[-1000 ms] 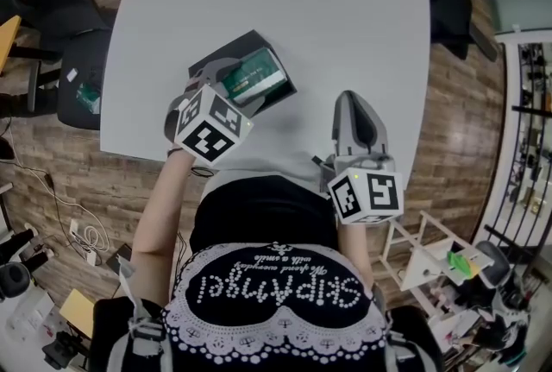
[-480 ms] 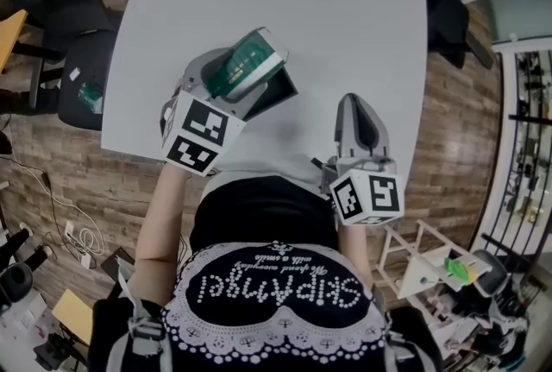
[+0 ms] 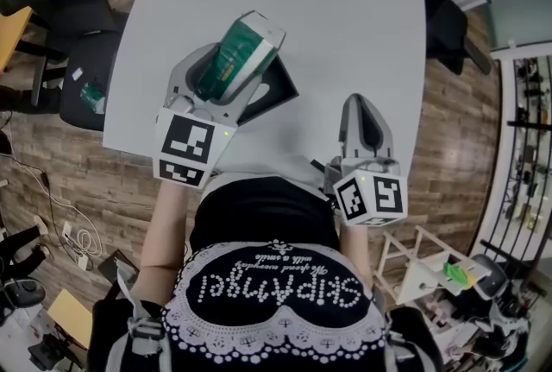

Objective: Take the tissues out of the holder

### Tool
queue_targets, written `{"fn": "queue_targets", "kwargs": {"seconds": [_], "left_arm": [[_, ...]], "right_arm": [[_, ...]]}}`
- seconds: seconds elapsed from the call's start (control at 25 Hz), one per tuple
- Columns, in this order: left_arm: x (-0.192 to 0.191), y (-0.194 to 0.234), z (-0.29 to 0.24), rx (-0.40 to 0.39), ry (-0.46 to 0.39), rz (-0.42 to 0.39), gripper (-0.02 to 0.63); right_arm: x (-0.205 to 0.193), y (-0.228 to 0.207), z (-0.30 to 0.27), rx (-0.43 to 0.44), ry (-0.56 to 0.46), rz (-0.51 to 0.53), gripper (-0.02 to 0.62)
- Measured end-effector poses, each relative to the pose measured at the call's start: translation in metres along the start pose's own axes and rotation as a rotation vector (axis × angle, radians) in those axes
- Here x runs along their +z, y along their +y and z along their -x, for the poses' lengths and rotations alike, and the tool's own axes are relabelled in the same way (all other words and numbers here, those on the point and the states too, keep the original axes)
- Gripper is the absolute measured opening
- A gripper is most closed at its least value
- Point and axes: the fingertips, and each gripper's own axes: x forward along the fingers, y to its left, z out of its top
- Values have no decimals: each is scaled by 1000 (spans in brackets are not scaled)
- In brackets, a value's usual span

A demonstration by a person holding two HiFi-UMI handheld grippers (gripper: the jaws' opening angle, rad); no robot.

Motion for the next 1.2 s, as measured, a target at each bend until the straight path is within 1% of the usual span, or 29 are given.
{"fn": "queue_targets", "kwargs": {"seconds": [0.32,0.68,0.8,1.2], "left_arm": [[18,7,24,73,-119,63,327],[35,19,56,182,-236,106,327],[39,22,66,206,-284,126,327],[32,24,98,276,-324,132,327]], "right_arm": [[7,-1,5,-5,-22,10,35],[25,0,14,-9,-66,21,35],[28,-1,17,-13,-76,23,35],[37,0,28,-34,-111,16,35]]}}
